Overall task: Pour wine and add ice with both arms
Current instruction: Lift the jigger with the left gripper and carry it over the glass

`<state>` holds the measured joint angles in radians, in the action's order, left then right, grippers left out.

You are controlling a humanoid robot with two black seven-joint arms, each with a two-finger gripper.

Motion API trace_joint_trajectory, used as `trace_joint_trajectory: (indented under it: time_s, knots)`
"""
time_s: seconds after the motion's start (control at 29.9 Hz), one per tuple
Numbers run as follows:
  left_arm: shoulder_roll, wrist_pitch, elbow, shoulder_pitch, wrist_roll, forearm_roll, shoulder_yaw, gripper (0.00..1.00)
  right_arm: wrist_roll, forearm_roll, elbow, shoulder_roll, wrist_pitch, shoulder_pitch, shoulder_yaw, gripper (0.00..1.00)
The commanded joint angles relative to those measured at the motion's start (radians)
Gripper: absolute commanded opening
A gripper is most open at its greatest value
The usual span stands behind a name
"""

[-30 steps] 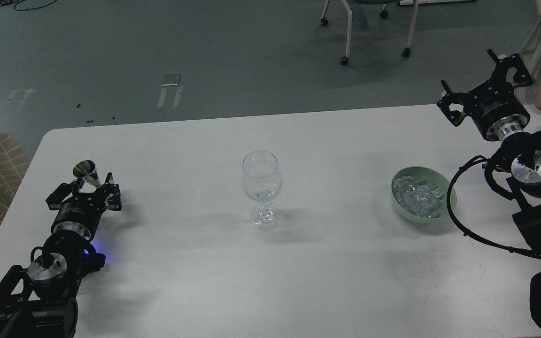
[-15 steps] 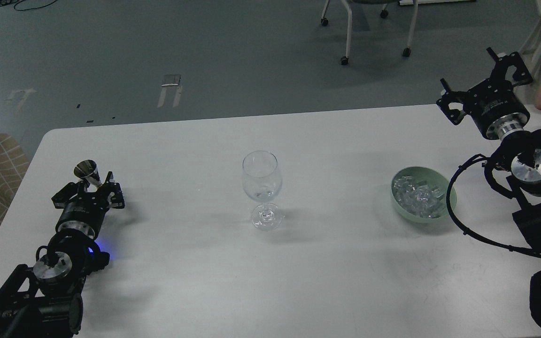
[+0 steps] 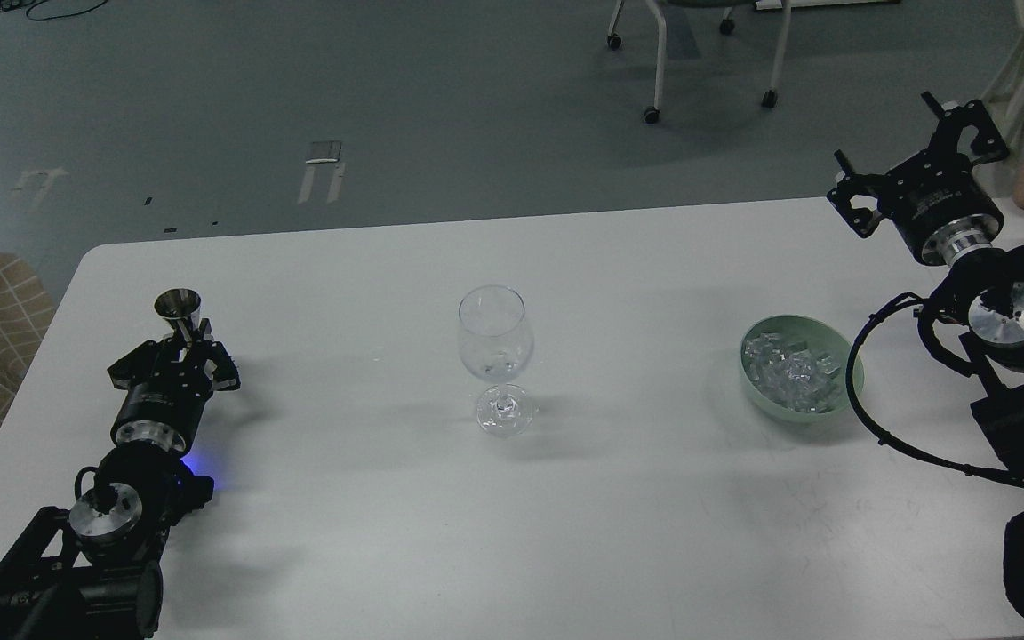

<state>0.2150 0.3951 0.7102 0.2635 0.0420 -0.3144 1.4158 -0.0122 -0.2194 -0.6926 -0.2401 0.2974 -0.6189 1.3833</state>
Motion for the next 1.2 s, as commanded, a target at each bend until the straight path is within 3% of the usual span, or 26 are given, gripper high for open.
trace_joint_trajectory:
  time_s: [0.0,0.27,0.47,0.6,1.0,1.17]
  knots:
    - [0.000,0.044,0.003,-0.001,-0.001,-0.002,0.000,0.16,0.000,0.000,0.001,0.001,0.000,-0.004,-0.001,1.00]
    - [-0.003,0.048,0.064,-0.010,0.012,0.003,-0.005,0.13,0.000,0.000,-0.001,0.001,0.000,0.001,-0.001,1.00]
    - [0.018,-0.010,0.276,-0.093,0.022,0.003,-0.009,0.12,0.000,0.000,0.001,-0.001,0.000,0.002,-0.003,1.00]
    - [0.026,-0.103,0.428,-0.127,0.022,0.003,-0.015,0.12,0.000,0.000,0.001,-0.002,0.002,0.010,-0.001,1.00]
    - [0.116,-0.142,0.535,-0.121,0.039,0.006,-0.167,0.12,0.000,0.003,-0.002,-0.038,0.003,0.019,0.000,1.00]
    - [0.124,-0.188,0.566,-0.119,0.075,0.008,-0.192,0.12,0.003,0.005,-0.002,-0.038,0.003,0.018,0.002,1.00]
